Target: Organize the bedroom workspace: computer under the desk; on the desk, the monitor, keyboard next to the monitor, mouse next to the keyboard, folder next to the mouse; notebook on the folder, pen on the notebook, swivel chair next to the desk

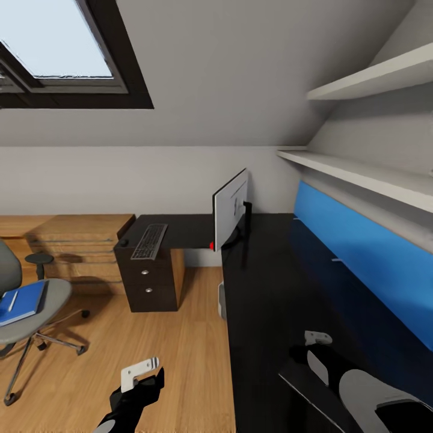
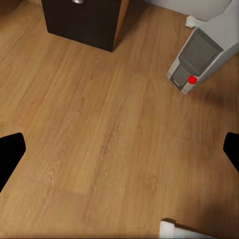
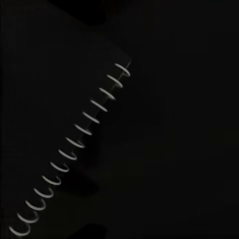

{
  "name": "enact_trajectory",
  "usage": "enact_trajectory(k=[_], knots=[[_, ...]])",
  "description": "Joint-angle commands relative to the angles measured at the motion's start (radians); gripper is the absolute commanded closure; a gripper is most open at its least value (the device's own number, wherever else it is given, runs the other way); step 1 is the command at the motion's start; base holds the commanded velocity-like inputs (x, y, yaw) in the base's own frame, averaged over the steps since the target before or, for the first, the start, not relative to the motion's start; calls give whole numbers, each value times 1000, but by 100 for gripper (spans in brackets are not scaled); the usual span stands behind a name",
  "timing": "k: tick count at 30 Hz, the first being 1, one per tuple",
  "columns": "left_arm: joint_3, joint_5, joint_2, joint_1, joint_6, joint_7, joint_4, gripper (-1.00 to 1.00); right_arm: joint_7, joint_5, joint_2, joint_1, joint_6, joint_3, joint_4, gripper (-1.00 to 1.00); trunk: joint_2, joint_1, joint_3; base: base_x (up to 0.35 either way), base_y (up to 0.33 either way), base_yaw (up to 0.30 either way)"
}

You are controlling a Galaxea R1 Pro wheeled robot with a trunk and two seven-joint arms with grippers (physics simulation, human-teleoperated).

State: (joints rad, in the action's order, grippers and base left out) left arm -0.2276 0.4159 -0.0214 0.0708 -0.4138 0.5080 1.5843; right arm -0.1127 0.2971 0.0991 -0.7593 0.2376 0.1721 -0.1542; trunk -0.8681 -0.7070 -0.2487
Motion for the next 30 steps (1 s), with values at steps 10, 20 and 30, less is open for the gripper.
enact_trajectory(k=[10, 20, 30], knots=[[-1, 9, 0, 0, -2, 7, 2, -100, -5, 10, 1, 0, 6, 9, -2, -100, -1, 0, -1, -153, 0, 0], [-1, 9, 0, 0, -2, 7, 2, -100, -5, 10, 1, 0, 6, 9, -2, -100, -1, 0, -1, -146, 0, 0], [-2, 9, 0, 0, -2, 7, 2, -100, -5, 10, 1, 0, 5, 9, -2, -100, -1, 0, -1, -283, 0, 0]])
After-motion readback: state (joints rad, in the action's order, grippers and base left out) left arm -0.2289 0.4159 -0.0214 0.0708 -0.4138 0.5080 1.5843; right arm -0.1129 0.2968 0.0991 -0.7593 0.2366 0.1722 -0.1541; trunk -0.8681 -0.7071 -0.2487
